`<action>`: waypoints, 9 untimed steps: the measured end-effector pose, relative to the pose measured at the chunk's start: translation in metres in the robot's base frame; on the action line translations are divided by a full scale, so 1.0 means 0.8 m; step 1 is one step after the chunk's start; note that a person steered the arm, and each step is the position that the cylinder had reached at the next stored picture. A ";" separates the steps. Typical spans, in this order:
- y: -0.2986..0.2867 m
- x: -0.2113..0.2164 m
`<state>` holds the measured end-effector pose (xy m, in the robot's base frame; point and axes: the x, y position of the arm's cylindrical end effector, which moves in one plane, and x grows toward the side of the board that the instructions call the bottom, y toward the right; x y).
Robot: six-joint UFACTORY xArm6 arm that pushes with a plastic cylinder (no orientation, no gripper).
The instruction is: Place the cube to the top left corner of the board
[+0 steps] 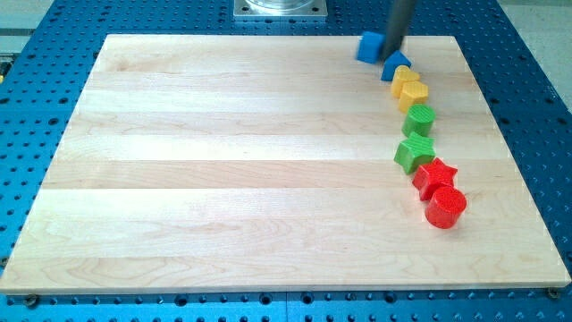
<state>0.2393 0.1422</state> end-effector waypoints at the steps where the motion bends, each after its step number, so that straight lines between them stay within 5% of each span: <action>1: -0.042 0.000; 2: -0.045 0.000; 4: -0.174 0.001; 6: -0.075 0.009; 7: -0.013 -0.033; 9: -0.150 -0.027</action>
<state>0.2179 0.0221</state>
